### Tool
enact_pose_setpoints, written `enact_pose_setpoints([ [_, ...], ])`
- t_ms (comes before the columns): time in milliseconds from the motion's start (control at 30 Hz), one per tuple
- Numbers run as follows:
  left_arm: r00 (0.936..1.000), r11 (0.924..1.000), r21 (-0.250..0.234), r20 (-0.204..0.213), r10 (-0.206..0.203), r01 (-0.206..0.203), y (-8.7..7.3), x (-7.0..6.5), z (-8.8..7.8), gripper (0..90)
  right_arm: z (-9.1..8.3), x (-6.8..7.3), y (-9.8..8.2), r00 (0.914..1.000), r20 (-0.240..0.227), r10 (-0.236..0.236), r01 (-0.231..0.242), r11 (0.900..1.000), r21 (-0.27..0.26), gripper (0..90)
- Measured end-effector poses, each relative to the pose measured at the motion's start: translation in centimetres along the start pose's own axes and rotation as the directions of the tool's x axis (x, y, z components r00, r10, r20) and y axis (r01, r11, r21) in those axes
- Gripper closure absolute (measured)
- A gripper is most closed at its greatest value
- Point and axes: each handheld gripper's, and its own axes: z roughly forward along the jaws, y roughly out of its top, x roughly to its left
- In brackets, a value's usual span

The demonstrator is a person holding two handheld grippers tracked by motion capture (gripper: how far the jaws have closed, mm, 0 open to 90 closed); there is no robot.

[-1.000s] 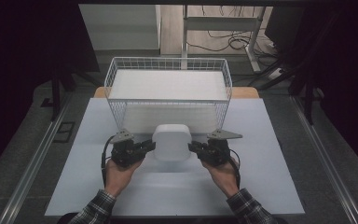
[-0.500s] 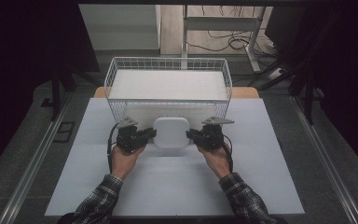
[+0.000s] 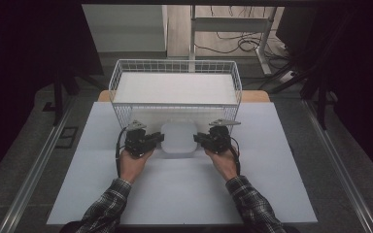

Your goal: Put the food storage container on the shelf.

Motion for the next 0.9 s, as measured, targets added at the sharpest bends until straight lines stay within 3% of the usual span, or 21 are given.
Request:
enact_pose_setpoints([
  [100,1.0,0.9998,-0.016,0.003,-0.007,0.007,0.0,0.3,0.4,75.1,0.2,0.1,0.2,0.9997,0.006,-0.022,0.022,1.0,-0.011,73.5],
  [200,0.9995,0.9994,-0.018,-0.013,0.028,-0.028,0.2,0.4,0.8,71.7,0.4,0.2,0.4,0.9986,0.026,-0.047,0.047,0.999,-0.014,70.0],
  [267,0.9997,0.9996,-0.017,-0.012,0.023,-0.024,0.3,0.5,1.0,69.5,0.7,0.1,0.5,0.9971,0.034,-0.067,0.068,0.997,-0.021,67.1],
  [400,0.9978,0.9981,-0.039,-0.047,0.046,-0.048,0.5,0.6,1.4,66.1,1.0,0.0,0.8,0.994,0.067,-0.086,0.088,0.996,-0.031,63.2],
  [567,0.9897,0.9934,-0.066,-0.114,0.086,-0.094,1.0,0.5,1.8,58.7,1.4,-0.2,1.3,0.9913,0.105,-0.078,0.085,0.995,-0.06,59.6],
  [667,0.9867,0.9924,-0.085,-0.143,0.077,-0.09,1.2,0.6,2.1,55.6,1.6,-0.4,1.6,0.9914,0.115,-0.061,0.07,0.995,-0.071,57.3],
  [733,0.9828,0.9932,-0.07,-0.166,0.081,-0.093,1.5,0.5,2.1,50.1,1.7,-0.5,1.8,0.9907,0.123,-0.059,0.069,0.995,-0.072,56.9],
  [833,0.9876,0.9934,-0.079,-0.14,0.072,-0.083,1.8,0.5,1.2,43.2,1.4,-0.4,2.0,0.9888,0.109,-0.101,0.109,0.992,-0.064,56.7],
  [867,0.9912,0.9939,-0.094,-0.124,0.046,-0.058,1.8,0.4,0.9,41.8,1.2,-0.3,2.1,0.9877,0.11,-0.111,0.119,0.991,-0.064,56.8],
  [900,0.9923,0.9939,-0.096,-0.116,0.043,-0.054,1.8,0.3,0.7,39.6,0.8,-0.4,2.2,0.9893,0.104,-0.102,0.11,0.991,-0.071,56.8],
])
